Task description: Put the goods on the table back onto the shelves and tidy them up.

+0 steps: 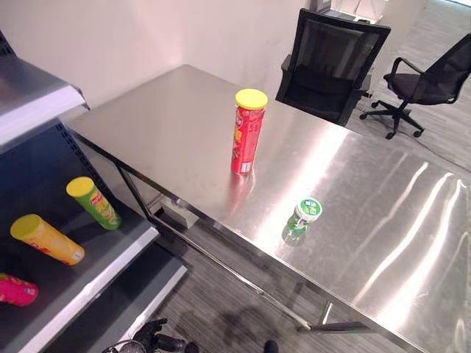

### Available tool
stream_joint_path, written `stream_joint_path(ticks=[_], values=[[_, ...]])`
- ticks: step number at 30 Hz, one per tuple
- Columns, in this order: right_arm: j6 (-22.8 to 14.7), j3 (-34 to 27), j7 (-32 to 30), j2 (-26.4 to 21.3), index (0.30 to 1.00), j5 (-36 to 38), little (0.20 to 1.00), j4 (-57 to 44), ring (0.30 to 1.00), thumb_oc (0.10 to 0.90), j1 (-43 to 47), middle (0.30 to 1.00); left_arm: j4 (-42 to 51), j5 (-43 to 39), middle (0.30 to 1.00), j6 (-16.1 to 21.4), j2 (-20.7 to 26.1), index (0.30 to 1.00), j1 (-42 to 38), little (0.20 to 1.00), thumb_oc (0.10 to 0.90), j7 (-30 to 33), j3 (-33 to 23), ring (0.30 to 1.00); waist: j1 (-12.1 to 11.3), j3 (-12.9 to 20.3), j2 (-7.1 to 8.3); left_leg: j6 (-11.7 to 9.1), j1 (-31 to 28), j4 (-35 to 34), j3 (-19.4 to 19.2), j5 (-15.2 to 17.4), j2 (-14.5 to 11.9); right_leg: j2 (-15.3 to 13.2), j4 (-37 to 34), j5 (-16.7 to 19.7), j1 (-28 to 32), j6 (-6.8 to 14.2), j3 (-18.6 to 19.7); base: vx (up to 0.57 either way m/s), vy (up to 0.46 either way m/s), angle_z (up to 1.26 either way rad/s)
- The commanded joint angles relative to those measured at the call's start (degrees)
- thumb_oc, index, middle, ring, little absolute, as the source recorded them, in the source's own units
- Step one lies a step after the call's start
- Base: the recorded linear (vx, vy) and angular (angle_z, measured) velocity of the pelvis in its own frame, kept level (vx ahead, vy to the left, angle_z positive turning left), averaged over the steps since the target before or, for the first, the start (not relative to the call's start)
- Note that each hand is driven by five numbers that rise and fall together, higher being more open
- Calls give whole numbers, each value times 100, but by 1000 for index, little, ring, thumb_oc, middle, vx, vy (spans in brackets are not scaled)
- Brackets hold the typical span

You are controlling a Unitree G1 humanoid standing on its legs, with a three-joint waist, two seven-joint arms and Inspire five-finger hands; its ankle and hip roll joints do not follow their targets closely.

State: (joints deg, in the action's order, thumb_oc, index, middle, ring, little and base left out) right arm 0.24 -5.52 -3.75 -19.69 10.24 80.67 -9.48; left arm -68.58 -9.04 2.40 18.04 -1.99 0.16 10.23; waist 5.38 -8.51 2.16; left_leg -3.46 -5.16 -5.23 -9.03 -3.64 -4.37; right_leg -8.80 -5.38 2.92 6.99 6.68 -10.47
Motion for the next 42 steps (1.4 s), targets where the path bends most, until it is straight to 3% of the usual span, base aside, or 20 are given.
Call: stream_joint_path(ticks=[1,6,7,8,9,11,13,15,18,22,30,33,37,42], values=[[42,-794,-187,-1267,900,384,900,626,900,800,20,900,-152,176,900,219,119,900,-180,900,800,-132,-188,900,-22,-79,-12,-241,141,65,-127,209,-201,296,38,-398,-92,187,-47,74,73,-9],[-197,-2462,-469,-2569,900,903,900,128,900,800,-385,900,-199,431,900,244,195,900,-146,900,800,-142,-306,900,142,-7,-11,-227,71,40,-193,302,-165,237,38,-404,-105,279,55,68,67,-11],[-378,-3077,-732,-2887,900,1027,900,-738,900,800,-599,900,-263,497,900,256,119,900,-133,900,800,-103,-338,900,221,9,-21,-220,27,40,-230,365,-161,214,38,-412,-107,316,112,35,58,-2],[-364,-3110,-739,-2873,900,1019,900,-769,900,800,-627,900,-266,498,900,258,113,900,-142,900,800,-101,-323,900,203,22,-29,-217,49,29,-233,338,-161,215,38,-392,-135,313,116,48,77,-12],[-600,-3608,-1026,-3166,900,1169,900,-1673,900,800,-687,900,-294,524,900,257,51,900,-145,900,800,-84,-338,900,274,39,-17,-214,24,25,-267,365,-151,194,38,-387,-153,339,151,33,54,-21],[-902,-3959,-917,-3339,900,1583,900,-3053,900,800,-660,900,-285,577,900,256,-62,900,-181,900,800,-102,-251,900,301,70,-20,-199,21,23,-310,401,-145,172,38,-372,-202,360,194,26,69,-31],[-1290,-3814,-124,-3763,900,2289,900,-4935,900,800,-568,900,-169,556,900,279,9,900,-113,900,800,-217,-190,900,316,92,49,-218,-21,23,-418,402,-159,156,38,-313,-243,367,241,9,47,-25],[-1368,-3307,516,-4219,900,2337,900,-6609,900,800,-388,900,75,559,900,316,2,900,114,900,800,-427,-160,900,235,129,98,-226,-52,23,-495,396,-167,139,38,-271,-246,375,255,17,29,-15],[-1383,-2620,1220,-4182,900,2590,900,-8376,900,800,-301,900,245,510,900,384,-96,900,301,900,800,-617,-99,900,114,209,101,-229,-39,23,-493,388,-181,100,38,-257,-237,376,185,43,15,16],[-1193,-2144,1719,-4110,900,2782,900,-8561,900,800,-366,900,257,541,900,416,-131,900,350,900,800,-719,-86,900,43,236,96,-237,-23,23,-445,376,-173,73,38,-270,-194,377,80,28,-16,18],[-910,-1689,2094,-3736,900,2706,900,-8313,900,800,-448,900,327,523,900,389,-155,900,334,900,800,-817,-101,900,-1,243,-7,-251,50,23,-298,328,-160,34,38,-295,-153,359,-83,29,-37,6],[-951,-1430,2063,-3594,900,2457,900,-8568,900,800,-328,900,322,562,900,387,-177,900,344,900,800,-818,-68,900,-47,254,-25,-247,43,23,-278,340,-162,43,38,-313,-125,356,-110,15,-31,6],[-1116,-1013,1723,-3321,900,1582,900,-8898,900,800,85,900,374,592,900,394,-234,900,261,900,800,-683,0,900,-138,243,-39,-225,75,23,-189,332,-152,37,38,-335,-99,345,-182,6,-17,10],[-1115,-783,1702,-3338,900,1372,900,-8877,900,800,231,900,384,609,900,389,-215,900,254,900,800,-656,31,900,-220,259,-12,-216,96,23,-124,333,-138,37,38,-347,-74,334,-236,5,-4,9]])
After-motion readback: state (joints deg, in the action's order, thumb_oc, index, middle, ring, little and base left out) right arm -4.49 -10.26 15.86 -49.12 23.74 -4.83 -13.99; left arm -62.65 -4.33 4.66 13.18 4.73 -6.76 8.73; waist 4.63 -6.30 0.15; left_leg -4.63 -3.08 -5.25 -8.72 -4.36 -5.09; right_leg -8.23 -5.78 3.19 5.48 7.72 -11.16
